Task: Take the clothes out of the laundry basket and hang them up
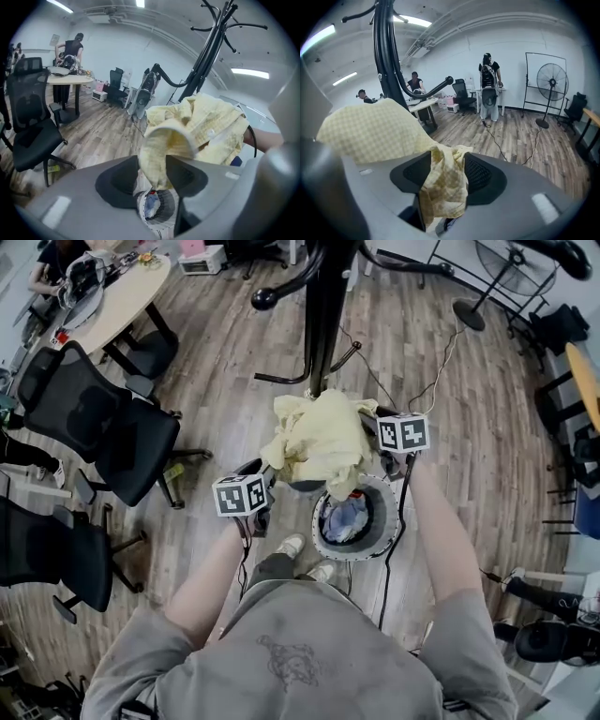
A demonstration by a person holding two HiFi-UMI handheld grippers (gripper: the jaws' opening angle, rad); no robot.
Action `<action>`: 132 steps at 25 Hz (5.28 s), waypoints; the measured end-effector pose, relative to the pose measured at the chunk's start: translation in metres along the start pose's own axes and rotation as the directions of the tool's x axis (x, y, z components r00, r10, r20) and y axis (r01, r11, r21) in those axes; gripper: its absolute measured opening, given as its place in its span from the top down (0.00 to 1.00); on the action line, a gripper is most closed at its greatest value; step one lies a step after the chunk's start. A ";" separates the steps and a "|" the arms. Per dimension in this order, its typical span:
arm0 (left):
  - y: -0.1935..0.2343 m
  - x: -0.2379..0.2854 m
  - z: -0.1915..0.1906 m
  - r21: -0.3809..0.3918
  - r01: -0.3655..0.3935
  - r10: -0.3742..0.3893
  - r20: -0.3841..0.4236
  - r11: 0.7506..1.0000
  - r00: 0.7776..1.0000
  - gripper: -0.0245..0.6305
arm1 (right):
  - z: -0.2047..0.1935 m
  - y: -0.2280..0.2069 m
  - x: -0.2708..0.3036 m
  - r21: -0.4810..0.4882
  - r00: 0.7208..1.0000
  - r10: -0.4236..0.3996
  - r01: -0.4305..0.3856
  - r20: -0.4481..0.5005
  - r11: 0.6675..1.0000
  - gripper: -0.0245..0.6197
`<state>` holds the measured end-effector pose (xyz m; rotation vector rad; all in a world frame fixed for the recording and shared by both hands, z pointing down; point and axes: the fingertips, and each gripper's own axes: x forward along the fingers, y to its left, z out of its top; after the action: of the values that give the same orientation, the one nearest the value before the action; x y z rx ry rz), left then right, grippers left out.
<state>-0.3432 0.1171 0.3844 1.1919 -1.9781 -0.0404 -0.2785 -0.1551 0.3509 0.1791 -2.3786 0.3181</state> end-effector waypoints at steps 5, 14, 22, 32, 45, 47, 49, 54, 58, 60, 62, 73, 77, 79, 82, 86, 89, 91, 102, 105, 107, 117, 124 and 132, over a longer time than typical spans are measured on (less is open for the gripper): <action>-0.006 -0.009 -0.007 0.047 0.032 -0.032 -0.009 0.998 0.999 0.64 | 0.001 -0.001 -0.036 0.134 0.993 -0.047 0.033 0.104 0.990 0.40; -0.066 -0.049 0.039 0.247 0.125 -0.146 0.070 0.961 0.987 0.60 | 0.006 0.020 -0.130 0.126 0.962 -0.038 0.004 0.269 0.992 0.37; -0.158 -0.089 0.110 0.533 0.230 -0.355 0.145 0.814 0.923 0.60 | 0.019 0.055 -0.242 0.069 0.888 -0.111 0.089 0.446 0.994 0.48; -0.275 -0.113 0.124 0.745 0.366 -0.597 0.054 0.558 0.800 0.60 | -0.018 0.066 -0.379 0.176 0.714 -0.377 0.342 0.589 0.923 0.55; -0.358 -0.096 0.084 0.792 0.476 -0.705 -0.083 0.383 0.704 0.60 | -0.101 0.058 -0.443 0.338 0.630 -0.589 0.483 0.506 0.808 0.55; -0.365 -0.092 0.078 0.792 0.488 -0.708 -0.102 0.367 0.699 0.60 | -0.107 0.055 -0.445 0.351 0.630 -0.599 0.486 0.494 0.800 0.55; -0.369 -0.088 0.072 0.790 0.496 -0.706 -0.117 0.360 0.699 0.60 | -0.111 0.052 -0.446 0.357 0.629 -0.604 0.487 0.489 0.797 0.55; -0.367 -0.083 0.062 0.788 0.503 -0.693 -0.140 0.354 0.707 0.60 | -0.120 0.051 -0.441 0.381 0.633 -0.611 0.478 0.476 0.792 0.55; -0.372 -0.073 0.050 0.791 0.507 -0.673 -0.169 0.343 0.720 0.60 | -0.125 0.041 -0.425 0.405 0.659 -0.608 0.458 0.441 0.791 0.55; -0.372 -0.060 0.036 0.795 0.503 -0.645 -0.192 0.340 0.739 0.60 | -0.134 0.035 -0.409 0.422 0.680 -0.602 0.441 0.419 0.792 0.55; -0.369 -0.045 0.019 0.787 0.510 -0.612 -0.223 0.347 0.759 0.60 | -0.144 0.031 -0.391 0.439 0.703 -0.595 0.427 0.390 0.791 0.55; -0.338 0.038 -0.057 0.769 0.536 -0.452 -0.363 0.349 0.815 0.60 | -0.223 -0.006 -0.296 0.550 0.800 -0.562 0.379 0.209 0.744 0.56; -0.322 0.063 -0.088 0.762 0.551 -0.398 -0.414 0.341 0.819 0.60 | -0.268 -0.014 -0.260 0.618 0.818 -0.560 0.375 0.131 0.691 0.57; -0.315 0.078 -0.106 0.757 0.556 -0.372 -0.435 0.342 0.820 0.60 | -0.292 -0.018 -0.241 0.648 0.825 -0.558 0.377 0.090 0.662 0.59; -0.306 0.107 -0.138 0.742 0.571 -0.339 -0.468 0.350 0.816 0.60 | -0.327 -0.024 -0.210 0.673 0.843 -0.538 0.381 0.029 0.633 0.59; -0.287 0.148 -0.187 0.707 0.601 -0.290 -0.526 0.373 0.799 0.60 | -0.369 -0.030 -0.168 0.695 0.864 -0.502 0.386 -0.041 0.607 0.60; -0.268 0.178 -0.222 0.683 0.614 -0.257 -0.559 0.397 0.788 0.60 | -0.396 -0.040 -0.135 0.693 0.879 -0.470 0.386 -0.077 0.608 0.60; -0.251 0.199 -0.249 0.669 0.617 -0.232 -0.578 0.415 0.782 0.60 | -0.415 -0.046 -0.112 0.691 0.889 -0.448 0.381 -0.093 0.614 0.60; -0.147 0.298 -0.366 0.615 0.612 -0.103 -0.658 0.496 0.746 0.60 | -0.496 -0.092 -0.011 0.683 0.901 -0.422 0.373 -0.104 0.628 0.60; -0.127 0.313 -0.390 0.597 0.598 -0.085 -0.666 0.535 0.741 0.60 | -0.514 -0.089 0.020 0.660 0.919 -0.377 0.354 -0.115 0.663 0.60; -0.117 0.322 -0.407 0.586 0.589 -0.073 -0.672 0.556 0.737 0.60 | -0.527 -0.088 0.038 0.642 0.927 -0.352 0.349 -0.130 0.682 0.60; -0.078 0.379 -0.476 0.547 0.534 -0.012 -0.691 0.645 0.723 0.60 | -0.590 -0.098 0.130 0.681 0.947 -0.282 0.307 -0.153 0.665 0.64; -0.052 0.419 -0.542 0.524 0.508 0.035 -0.719 0.683 0.694 0.60 | -0.638 -0.132 0.189 0.664 0.934 -0.303 0.349 -0.189 0.661 0.65; -0.014 0.462 -0.594 0.470 0.439 0.077 -0.745 0.766 0.663 0.60 | -0.679 -0.157 0.259 0.544 0.934 -0.265 0.355 -0.239 0.761 0.62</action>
<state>-0.0535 -0.0266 1.0637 1.5074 -1.1176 0.9327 0.0046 -0.1271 1.0382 0.8022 -1.9879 0.8617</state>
